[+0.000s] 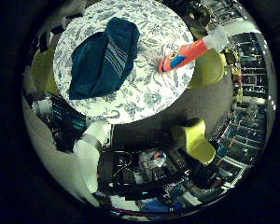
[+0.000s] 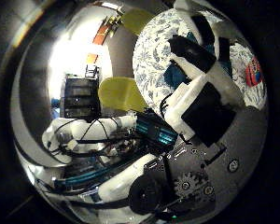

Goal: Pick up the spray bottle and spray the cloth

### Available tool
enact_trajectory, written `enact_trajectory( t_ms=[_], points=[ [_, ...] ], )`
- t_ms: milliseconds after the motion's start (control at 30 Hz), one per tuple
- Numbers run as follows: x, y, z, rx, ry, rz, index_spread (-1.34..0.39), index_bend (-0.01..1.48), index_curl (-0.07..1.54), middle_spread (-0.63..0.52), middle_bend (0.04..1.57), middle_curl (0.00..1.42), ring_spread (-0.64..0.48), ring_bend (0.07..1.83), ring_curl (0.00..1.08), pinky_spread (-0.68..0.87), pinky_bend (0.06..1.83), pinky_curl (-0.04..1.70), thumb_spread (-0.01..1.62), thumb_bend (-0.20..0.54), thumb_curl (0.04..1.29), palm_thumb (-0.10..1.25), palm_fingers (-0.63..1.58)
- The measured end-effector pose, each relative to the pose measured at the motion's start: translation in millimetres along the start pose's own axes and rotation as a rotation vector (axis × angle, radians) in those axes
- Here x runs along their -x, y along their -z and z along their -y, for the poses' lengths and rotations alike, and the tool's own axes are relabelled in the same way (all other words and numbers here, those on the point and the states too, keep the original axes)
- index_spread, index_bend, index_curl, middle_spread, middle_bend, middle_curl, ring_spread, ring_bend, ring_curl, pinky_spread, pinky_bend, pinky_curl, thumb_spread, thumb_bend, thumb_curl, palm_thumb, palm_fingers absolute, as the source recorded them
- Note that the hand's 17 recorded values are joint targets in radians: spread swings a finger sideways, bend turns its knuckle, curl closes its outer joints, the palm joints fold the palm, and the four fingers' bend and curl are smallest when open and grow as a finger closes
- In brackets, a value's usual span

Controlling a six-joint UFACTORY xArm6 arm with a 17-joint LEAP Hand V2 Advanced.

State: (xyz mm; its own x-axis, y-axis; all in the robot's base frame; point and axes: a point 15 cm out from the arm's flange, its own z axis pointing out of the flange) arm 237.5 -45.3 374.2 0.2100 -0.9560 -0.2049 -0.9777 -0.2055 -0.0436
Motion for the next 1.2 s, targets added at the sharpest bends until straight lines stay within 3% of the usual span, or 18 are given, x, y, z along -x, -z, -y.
enact_trajectory(
  t_ms=[133,267,467,600,800,1200],
  points=[
    [2.5,1.4,1.9,-0.009,0.002,0.009,-0.47,0.24,0.72,-0.24,0.81,0.55,-0.25,0.97,0.46,-0.34,0.77,0.55,1.26,-0.014,0.40,1.06,0.83],
    [-3.2,9.6,2.6,-0.038,-0.030,0.012,-0.47,0.22,0.71,-0.24,0.82,0.55,-0.25,0.96,0.46,-0.34,0.76,0.56,1.22,-0.030,0.38,0.93,0.84],
    [-33.8,29.7,-1.4,-0.165,-0.212,0.067,-0.45,0.16,0.67,-0.23,0.83,0.56,-0.24,1.00,0.47,-0.35,0.78,0.58,1.18,-0.038,0.34,0.71,0.80],
    [-58.0,44.8,-4.7,-0.297,-0.336,0.138,-0.38,0.17,0.61,-0.19,0.80,0.55,-0.23,1.07,0.49,-0.29,0.81,0.62,1.16,-0.027,0.32,0.60,0.63],
    [-99.6,64.1,-15.8,-0.509,-0.466,0.222,-0.25,0.17,0.53,-0.06,0.63,0.50,-0.14,1.01,0.47,-0.11,0.85,0.65,1.14,-0.022,0.33,0.58,0.21],
    [-160.6,18.4,-46.4,-0.920,-0.680,0.451,-0.11,0.16,0.42,0.15,0.48,0.41,0.12,0.73,0.36,0.28,0.67,0.52,1.08,-0.019,0.38,0.73,0.06]
  ],
)
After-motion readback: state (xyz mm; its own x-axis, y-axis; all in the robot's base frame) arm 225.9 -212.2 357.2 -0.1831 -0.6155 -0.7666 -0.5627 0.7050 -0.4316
